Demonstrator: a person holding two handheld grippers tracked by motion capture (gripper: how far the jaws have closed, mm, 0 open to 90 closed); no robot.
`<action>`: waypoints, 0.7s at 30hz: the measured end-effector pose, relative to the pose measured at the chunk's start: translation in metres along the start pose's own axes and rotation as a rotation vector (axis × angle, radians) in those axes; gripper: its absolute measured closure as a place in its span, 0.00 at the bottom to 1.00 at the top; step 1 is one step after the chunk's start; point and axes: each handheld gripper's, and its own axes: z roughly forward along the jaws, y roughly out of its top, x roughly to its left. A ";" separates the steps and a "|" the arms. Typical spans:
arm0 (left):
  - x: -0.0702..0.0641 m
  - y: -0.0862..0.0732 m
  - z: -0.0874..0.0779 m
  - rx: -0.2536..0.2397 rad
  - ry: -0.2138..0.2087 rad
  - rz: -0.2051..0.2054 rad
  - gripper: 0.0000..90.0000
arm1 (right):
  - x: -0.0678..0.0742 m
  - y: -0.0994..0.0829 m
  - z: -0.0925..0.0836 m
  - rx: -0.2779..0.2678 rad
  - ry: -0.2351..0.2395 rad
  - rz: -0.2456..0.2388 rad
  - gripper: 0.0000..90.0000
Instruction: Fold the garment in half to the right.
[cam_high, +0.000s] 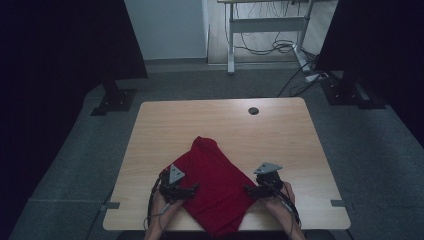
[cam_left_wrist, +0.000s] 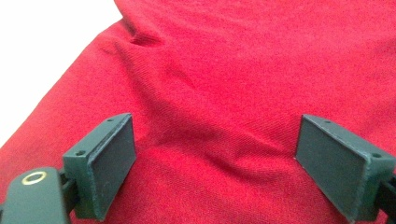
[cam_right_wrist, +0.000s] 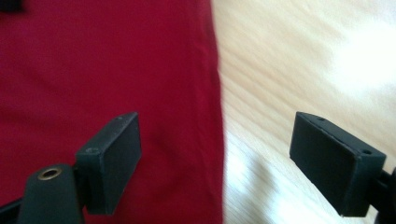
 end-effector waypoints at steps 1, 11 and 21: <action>-0.002 0.003 -0.008 -0.019 0.008 0.005 0.12 | 0.000 0.000 0.000 0.000 0.000 0.000 0.18; -0.005 -0.002 -0.021 -0.019 -0.017 -0.016 0.12 | 0.027 0.008 0.004 0.004 0.142 -0.146 0.13; 0.000 -0.017 -0.029 0.022 -0.013 -0.061 0.12 | 0.019 -0.010 0.024 0.085 0.163 -0.129 0.12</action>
